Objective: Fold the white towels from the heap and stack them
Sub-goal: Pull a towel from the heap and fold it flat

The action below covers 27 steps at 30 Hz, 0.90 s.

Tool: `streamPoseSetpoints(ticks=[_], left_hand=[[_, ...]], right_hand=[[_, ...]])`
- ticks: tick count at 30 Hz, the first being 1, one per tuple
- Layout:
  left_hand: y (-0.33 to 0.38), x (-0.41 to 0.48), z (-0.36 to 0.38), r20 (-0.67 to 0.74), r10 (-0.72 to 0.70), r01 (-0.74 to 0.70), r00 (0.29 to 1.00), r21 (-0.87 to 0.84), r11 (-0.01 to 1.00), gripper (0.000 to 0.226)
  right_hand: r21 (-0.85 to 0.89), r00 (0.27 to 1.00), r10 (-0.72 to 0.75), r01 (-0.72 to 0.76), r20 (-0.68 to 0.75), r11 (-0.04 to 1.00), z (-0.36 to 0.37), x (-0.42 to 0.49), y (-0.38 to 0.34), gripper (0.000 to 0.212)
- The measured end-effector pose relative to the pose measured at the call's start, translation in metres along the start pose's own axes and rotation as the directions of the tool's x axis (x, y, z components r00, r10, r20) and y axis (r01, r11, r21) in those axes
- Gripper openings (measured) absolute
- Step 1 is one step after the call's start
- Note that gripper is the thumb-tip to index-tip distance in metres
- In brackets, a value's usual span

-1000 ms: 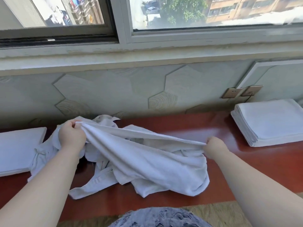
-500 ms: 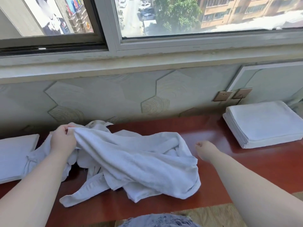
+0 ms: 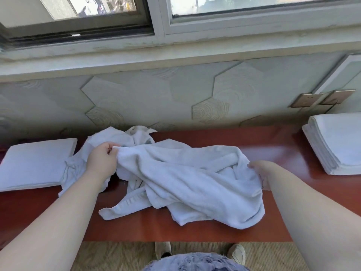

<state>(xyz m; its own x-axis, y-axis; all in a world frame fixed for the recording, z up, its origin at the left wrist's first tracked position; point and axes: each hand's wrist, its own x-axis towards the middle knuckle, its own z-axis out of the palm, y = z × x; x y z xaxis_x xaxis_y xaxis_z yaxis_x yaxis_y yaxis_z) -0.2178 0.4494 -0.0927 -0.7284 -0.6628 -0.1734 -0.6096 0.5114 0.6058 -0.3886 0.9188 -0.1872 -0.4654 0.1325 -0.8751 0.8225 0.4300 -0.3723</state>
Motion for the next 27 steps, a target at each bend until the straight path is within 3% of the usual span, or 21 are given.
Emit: streamPoseSetpoints(ticks=[3,5,7,8,11,15,19,23,25,27], left_hand=[[0.006,0.006,-0.009,-0.021,0.003,-0.003,1.000,0.019,1.000,0.020],[0.014,0.009,-0.014,-0.033,0.005,-0.003,0.999,0.038,0.999,0.019],[0.027,0.007,-0.016,-0.042,-0.003,0.005,0.999,0.052,0.999,0.016],[0.031,0.006,-0.017,-0.044,-0.005,0.008,0.999,0.063,0.998,0.015],[0.039,0.000,-0.022,-0.041,0.001,0.003,0.999,0.106,0.994,0.013],[0.052,-0.017,-0.035,-0.112,-0.048,0.059,0.992,0.096,0.994,0.011],[0.077,-0.036,-0.044,-0.209,-0.010,0.025,0.978,0.068,0.997,0.013],[0.096,-0.062,-0.061,-0.293,-0.026,0.027,0.956,0.001,1.000,0.014],[0.108,-0.079,-0.075,-0.341,-0.050,0.029,0.939,-0.066,0.997,0.012],[0.117,-0.097,-0.091,-0.406,-0.090,0.031,0.910,-0.149,0.988,0.013]], right_hand=[[-0.049,0.996,-0.056,0.053,-0.066,0.997,-0.014,-0.024,-0.013,0.017],[-0.297,0.969,-0.185,0.130,-0.163,0.946,-0.031,-0.035,-0.022,0.016],[-0.637,0.887,-0.391,0.156,-0.246,0.755,-0.050,-0.046,-0.031,0.021],[-0.725,0.831,-0.485,0.154,-0.273,0.672,-0.058,-0.053,-0.036,0.021],[-0.804,0.706,-0.630,0.147,-0.323,0.576,-0.081,-0.064,-0.047,0.014],[-0.889,0.766,-0.623,0.163,-0.159,0.428,-0.099,-0.083,-0.062,0.026],[-0.942,0.819,-0.574,0.174,-0.024,0.288,-0.116,-0.109,-0.070,0.033],[-0.909,0.714,-0.688,0.194,-0.127,0.369,-0.149,-0.129,-0.072,0.041],[-0.845,0.653,-0.737,0.283,-0.177,0.454,-0.174,-0.132,-0.072,0.046],[-0.682,0.630,-0.743,0.442,-0.228,0.583,-0.200,-0.135,-0.072,0.038]])
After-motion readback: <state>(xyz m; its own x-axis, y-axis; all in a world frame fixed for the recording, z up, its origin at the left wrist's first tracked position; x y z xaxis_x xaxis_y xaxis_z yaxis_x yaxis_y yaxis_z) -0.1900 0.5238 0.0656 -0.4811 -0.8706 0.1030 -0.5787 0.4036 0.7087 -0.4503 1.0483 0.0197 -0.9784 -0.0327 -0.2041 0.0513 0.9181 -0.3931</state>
